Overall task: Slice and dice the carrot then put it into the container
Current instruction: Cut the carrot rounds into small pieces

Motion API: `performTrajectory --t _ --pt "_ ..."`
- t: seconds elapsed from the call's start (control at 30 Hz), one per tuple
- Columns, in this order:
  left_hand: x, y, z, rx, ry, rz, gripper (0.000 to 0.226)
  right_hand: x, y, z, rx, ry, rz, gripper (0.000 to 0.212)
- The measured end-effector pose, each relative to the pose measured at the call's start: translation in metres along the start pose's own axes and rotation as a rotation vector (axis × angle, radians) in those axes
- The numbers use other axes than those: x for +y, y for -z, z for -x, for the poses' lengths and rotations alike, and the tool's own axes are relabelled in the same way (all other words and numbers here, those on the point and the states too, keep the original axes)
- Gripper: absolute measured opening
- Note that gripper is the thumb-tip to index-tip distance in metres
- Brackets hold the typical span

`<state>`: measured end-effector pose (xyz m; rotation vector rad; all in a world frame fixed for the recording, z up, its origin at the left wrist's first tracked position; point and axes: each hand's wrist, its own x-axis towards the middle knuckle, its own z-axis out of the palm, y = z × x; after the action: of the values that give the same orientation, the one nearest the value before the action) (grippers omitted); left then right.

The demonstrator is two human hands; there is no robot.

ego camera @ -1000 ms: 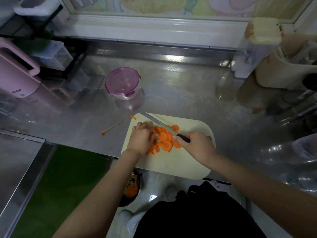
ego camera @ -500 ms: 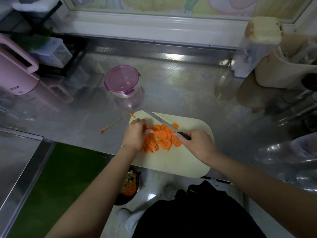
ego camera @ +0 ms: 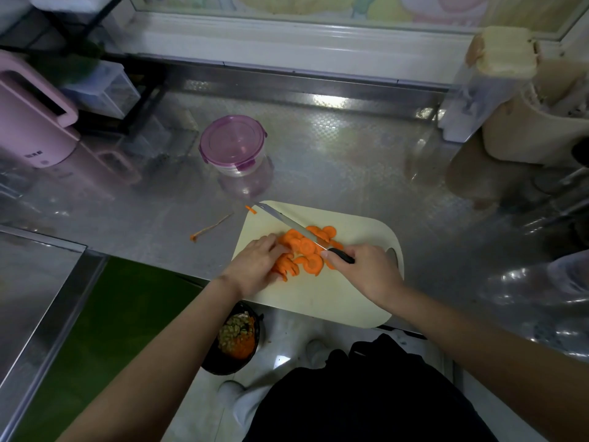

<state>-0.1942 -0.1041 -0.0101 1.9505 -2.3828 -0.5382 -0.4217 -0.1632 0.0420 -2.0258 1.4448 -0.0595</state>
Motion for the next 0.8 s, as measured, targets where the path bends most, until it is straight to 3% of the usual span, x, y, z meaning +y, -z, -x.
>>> performTrajectory --t 0.17,0.3,0.43,0.57,0.8 --pt "0.000 -0.011 0.008 0.096 -0.035 -0.042 0.038 -0.006 0.002 0.002 -0.027 -0.012 0.020 0.055" --pt "0.001 -0.017 0.012 0.222 -0.086 -0.109 0.043 -0.006 0.001 0.002 -0.027 -0.006 -0.013 0.055" --pt "0.002 -0.018 0.013 0.188 -0.101 -0.126 0.060 -0.007 0.001 0.003 -0.020 -0.003 0.008 0.057" --pt "0.001 -0.020 0.017 0.208 -0.111 -0.160 0.046 -0.006 -0.001 0.003 -0.015 -0.004 0.000 0.056" --pt "0.010 -0.031 0.024 0.202 0.071 0.058 0.034 0.000 -0.007 -0.001 -0.023 0.029 -0.077 0.055"
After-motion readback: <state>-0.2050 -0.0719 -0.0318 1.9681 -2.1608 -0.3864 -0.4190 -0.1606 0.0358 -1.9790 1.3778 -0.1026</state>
